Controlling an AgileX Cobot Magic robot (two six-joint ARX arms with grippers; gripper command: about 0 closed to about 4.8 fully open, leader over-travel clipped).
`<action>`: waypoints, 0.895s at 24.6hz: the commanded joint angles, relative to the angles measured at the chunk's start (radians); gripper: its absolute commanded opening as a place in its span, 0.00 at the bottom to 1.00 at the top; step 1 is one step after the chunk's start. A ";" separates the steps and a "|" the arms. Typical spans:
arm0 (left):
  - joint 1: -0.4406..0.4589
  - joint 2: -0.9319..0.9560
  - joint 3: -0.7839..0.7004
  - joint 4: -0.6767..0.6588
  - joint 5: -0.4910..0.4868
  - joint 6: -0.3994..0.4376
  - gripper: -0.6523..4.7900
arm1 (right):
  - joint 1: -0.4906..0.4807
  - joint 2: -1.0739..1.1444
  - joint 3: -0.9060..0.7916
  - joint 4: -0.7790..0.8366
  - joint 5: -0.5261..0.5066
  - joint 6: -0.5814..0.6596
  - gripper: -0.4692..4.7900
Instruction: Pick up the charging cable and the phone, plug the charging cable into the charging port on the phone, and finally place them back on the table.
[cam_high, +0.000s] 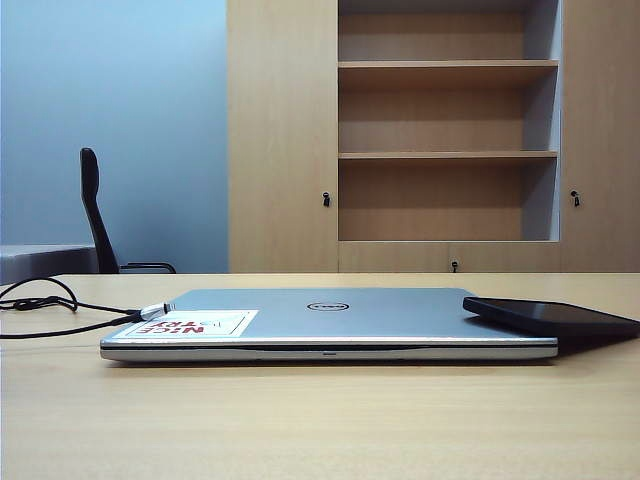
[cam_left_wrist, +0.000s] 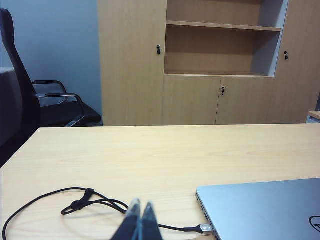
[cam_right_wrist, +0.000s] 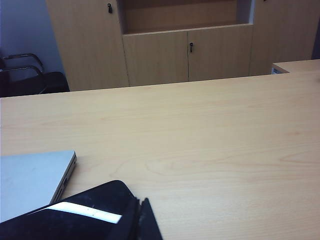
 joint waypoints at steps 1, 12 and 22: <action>0.001 0.000 0.000 0.014 0.002 0.004 0.11 | 0.000 -0.003 -0.006 0.017 0.000 0.002 0.09; 0.001 0.000 0.004 0.029 0.002 0.003 0.11 | 0.000 -0.003 0.020 0.043 0.000 0.002 0.09; 0.000 0.103 0.220 0.005 0.002 -0.003 0.11 | 0.000 0.150 0.372 -0.049 -0.099 0.016 0.09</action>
